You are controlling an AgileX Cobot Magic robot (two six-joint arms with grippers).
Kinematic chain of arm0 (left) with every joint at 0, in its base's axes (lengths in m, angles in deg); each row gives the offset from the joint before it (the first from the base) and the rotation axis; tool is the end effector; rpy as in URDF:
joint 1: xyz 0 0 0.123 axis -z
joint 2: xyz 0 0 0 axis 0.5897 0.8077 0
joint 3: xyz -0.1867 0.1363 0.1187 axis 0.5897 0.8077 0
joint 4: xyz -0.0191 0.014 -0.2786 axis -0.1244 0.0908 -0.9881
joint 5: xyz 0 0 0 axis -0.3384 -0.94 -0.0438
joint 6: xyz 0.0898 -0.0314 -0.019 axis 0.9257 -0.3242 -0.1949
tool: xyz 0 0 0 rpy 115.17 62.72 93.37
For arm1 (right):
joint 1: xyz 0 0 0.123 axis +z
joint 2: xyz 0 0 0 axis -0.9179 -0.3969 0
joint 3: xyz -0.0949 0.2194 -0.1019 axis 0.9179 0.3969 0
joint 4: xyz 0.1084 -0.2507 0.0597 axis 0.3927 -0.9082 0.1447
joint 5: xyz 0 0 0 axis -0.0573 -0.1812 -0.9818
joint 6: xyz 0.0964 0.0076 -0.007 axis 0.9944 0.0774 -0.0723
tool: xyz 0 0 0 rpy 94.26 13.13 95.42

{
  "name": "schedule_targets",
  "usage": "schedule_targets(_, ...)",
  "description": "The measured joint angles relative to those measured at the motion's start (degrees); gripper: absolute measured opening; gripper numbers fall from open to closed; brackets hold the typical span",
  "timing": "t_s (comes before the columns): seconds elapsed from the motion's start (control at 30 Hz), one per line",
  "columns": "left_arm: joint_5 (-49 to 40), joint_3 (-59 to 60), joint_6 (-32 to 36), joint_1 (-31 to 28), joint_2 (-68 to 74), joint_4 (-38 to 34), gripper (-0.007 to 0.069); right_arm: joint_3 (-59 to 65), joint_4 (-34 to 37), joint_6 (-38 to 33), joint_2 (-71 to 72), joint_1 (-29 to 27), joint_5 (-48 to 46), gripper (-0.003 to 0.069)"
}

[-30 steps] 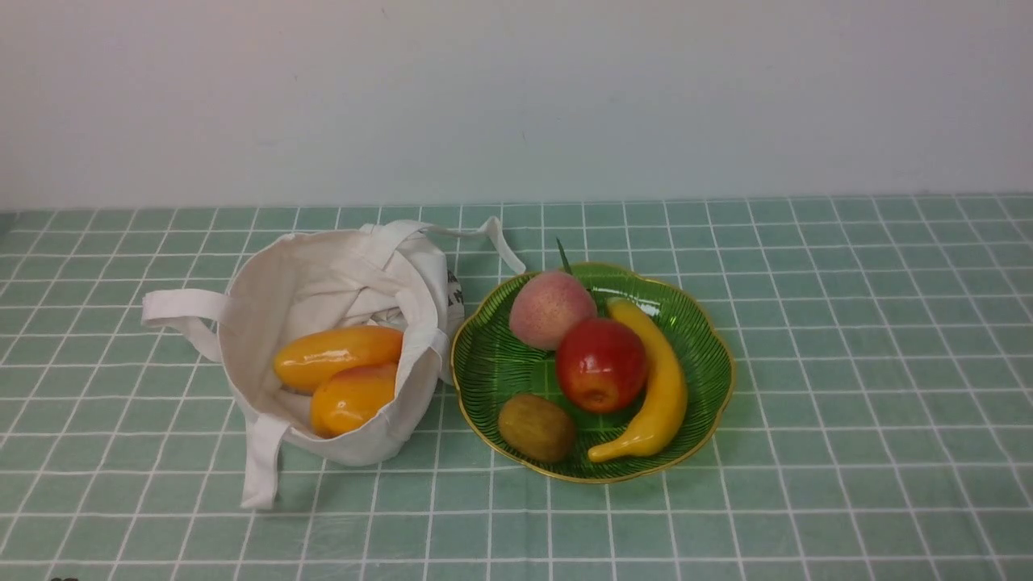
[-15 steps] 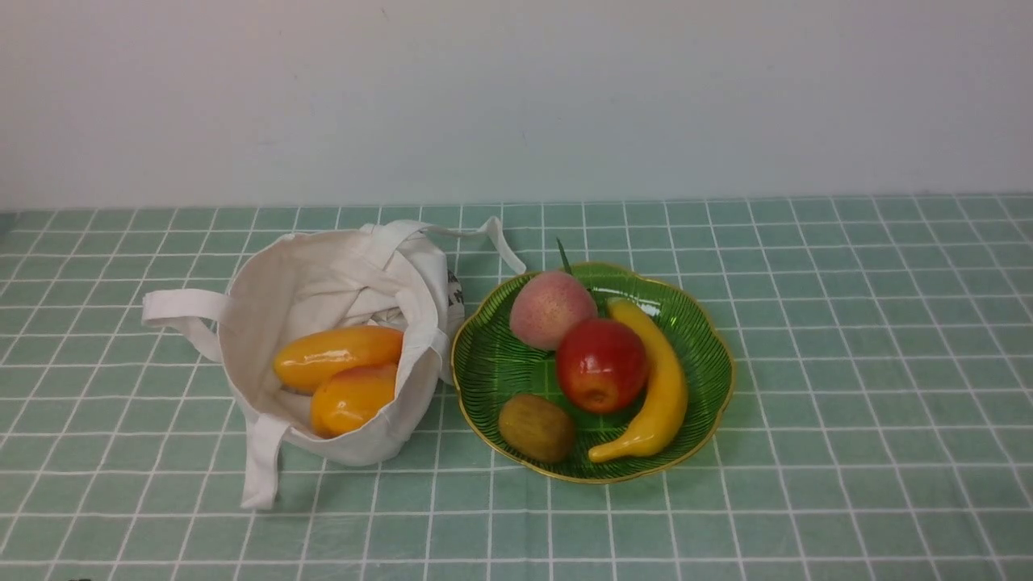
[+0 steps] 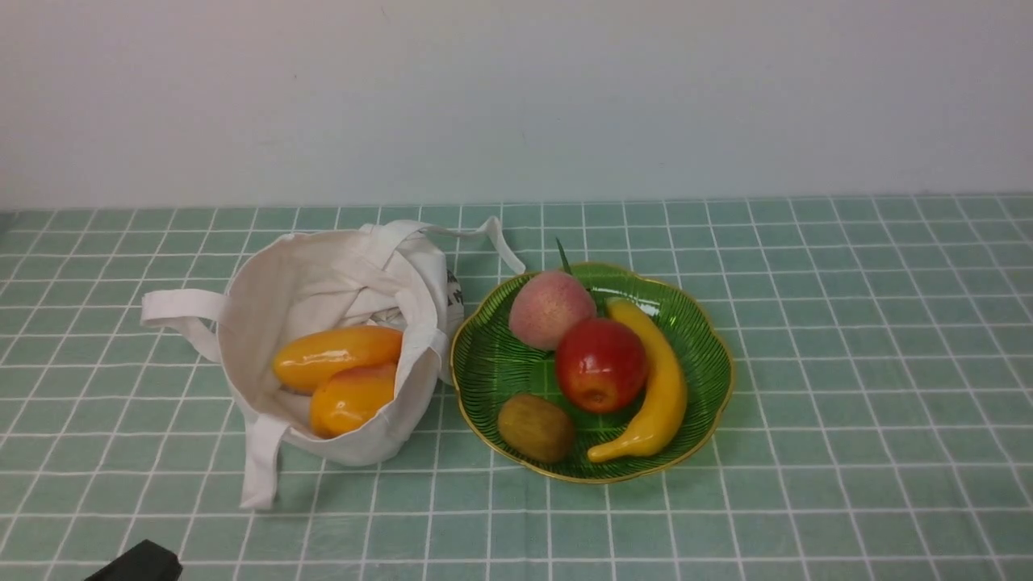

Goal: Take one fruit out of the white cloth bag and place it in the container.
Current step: 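Reach into the bag and grasp a fruit with the left gripper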

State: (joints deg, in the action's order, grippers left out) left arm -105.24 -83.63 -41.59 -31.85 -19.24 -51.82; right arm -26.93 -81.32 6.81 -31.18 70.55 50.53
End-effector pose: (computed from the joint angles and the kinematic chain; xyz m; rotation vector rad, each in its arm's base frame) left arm 0.1099 -0.0362 0.1932 -0.9988 1.5296 -1.4121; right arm 0.1117 0.0086 0.1699 0.0143 1.8753 0.1191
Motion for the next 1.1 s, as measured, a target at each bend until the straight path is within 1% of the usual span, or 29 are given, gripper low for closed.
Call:
schedule_targets(0.07,-0.4,-0.5,1.9,0.0,0.0,-0.5,-0.0008,0.0,0.0,0.0,0.0,0.0,0.0,-0.0012)
schedule_targets(0.1,-2.2,-2.5,8.0,0.0,0.0,-1.0,-0.0008,0.0,0.0,0.0,0.0,0.0,0.0,-0.0012)
schedule_targets(0.17,-4.4,-7.4,15.8,0.0,0.6,-1.4,-0.0008,0.0,0.0,0.0,0.0,0.0,0.0,-0.0012)
schedule_targets(0.23,-5.9,-11.5,20.4,0.1,3.1,-1.2,-0.0008,0.0,0.0,0.0,0.0,0.0,0.0,-0.0012)
schedule_targets(0.3,-9.0,-16.3,26.0,0.1,8.5,0.9,-0.0008,0.0,0.0,0.0,0.0,0.0,0.0,-0.0012)
schedule_targets(0.33,-12.8,-20.1,29.1,0.2,12.6,4.1,-0.0008,0.0,0.0,0.0,0.0,0.0,0.0,-0.0012)
schedule_targets(0.4,-22.2,-25.0,32.2,0.2,19.8,9.6,-0.0008,0.0,0.0,0.0,0.0,0.0,0.0,-0.0012)
schedule_targets(0.43,-26.5,-27.1,33.1,0.3,24.2,12.5,-0.0008,0.0,0.0,0.0,0.0,0.0,0.0,-0.0012)
schedule_targets(0.47,-32.8,-30.3,33.7,0.3,28.8,17.1,-0.0008,0.0,0.0,0.0,0.0,0.0,0.0,-0.0012)
schedule_targets(0.57,-43.5,-36.6,34.2,0.4,40.8,28.0,-0.0008,0.0,0.0,0.0,0.0,0.0,0.0,-0.0012)
schedule_targets(0.63,-48.7,-41.7,34.4,0.4,50.0,36.6,-0.0008,0.0,0.0,0.0,0.0,0.0,0.0,-0.0012)
schedule_targets(0.67,-49.3,-43.0,34.4,0.4,53.1,38.6,-0.0008,0.0,0.0,0.0,0.0,0.0,0.0,-0.0012)
schedule_targets(0.7,-49.6,-45.9,34.1,0.4,57.5,42.5,-0.0008,0.0,0.0,0.0,0.0,0.0,0.0,-0.0012)
schedule_targets(0.8,-49.3,-51.3,33.5,0.4,66.0,45.7,-0.0008,0.0,0.0,0.0,0.0,0.0,0.0,-0.0012)
schedule_targets(1.0,-47.8,-63.7,35.7,0.4,79.3,46.0,-0.0006,0.0,0.0,0.0,0.0,0.0,0.0,-0.0012)
schedule_targets(1.1,-47.0,-66.9,35.7,0.4,82.9,46.2,-0.0003,0.0,0.0,0.0,0.0,0.0,0.0,-0.0012)
